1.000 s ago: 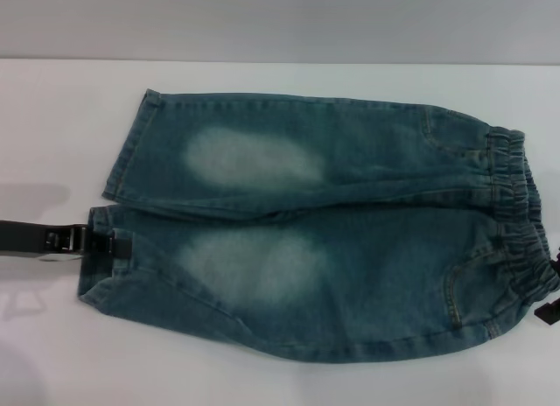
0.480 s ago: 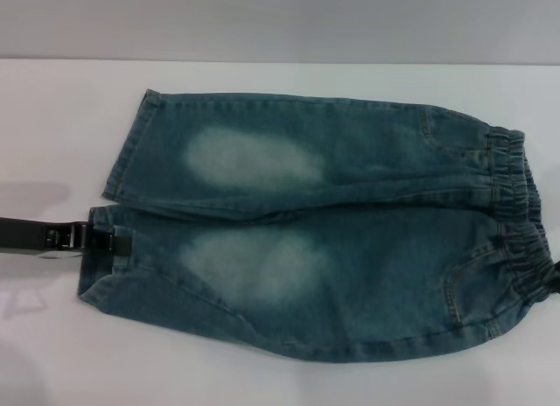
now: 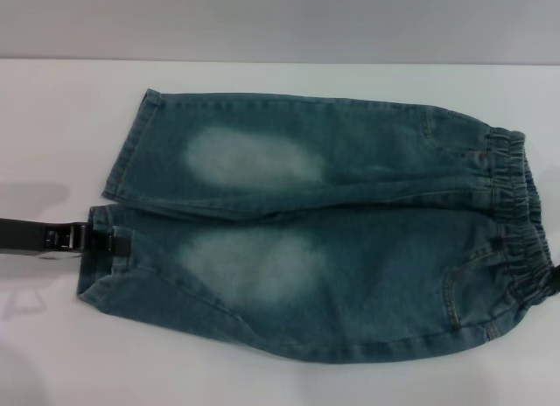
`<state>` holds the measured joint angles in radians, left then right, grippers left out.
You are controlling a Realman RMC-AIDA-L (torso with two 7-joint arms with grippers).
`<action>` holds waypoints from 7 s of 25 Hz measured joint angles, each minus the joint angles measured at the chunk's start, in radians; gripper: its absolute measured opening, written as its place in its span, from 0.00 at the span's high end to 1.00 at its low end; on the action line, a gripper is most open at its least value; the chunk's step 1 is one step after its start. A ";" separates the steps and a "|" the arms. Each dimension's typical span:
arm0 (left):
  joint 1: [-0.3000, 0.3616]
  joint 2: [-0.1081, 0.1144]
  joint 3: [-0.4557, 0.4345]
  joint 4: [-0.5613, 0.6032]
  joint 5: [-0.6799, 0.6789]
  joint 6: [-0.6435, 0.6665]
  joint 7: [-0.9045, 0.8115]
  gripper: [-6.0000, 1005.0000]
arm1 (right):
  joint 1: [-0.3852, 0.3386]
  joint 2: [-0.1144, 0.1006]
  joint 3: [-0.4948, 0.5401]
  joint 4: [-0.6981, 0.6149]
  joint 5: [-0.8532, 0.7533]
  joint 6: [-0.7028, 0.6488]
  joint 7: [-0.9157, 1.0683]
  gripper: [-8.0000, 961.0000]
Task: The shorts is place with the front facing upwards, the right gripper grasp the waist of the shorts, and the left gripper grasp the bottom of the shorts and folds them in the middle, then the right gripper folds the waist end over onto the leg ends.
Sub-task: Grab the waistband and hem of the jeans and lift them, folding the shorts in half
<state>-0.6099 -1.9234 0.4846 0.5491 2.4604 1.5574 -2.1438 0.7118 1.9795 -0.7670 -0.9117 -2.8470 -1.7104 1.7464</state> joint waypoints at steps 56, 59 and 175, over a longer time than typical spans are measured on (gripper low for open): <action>0.004 0.010 -0.009 -0.002 -0.086 -0.050 0.012 0.96 | -0.067 0.047 -0.044 -0.087 0.029 0.019 0.098 0.46; 0.004 0.010 -0.009 -0.002 -0.084 -0.053 0.013 0.96 | -0.067 0.046 -0.049 -0.091 0.030 0.005 0.095 0.46; -0.185 -0.143 0.402 -0.015 -0.614 -1.046 0.433 0.94 | -0.262 0.091 0.423 0.628 1.310 0.644 -0.807 0.99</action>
<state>-0.7947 -2.0660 0.8867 0.5339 1.8469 0.5118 -1.7107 0.4496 2.0707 -0.3442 -0.2842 -1.5369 -1.0666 0.9390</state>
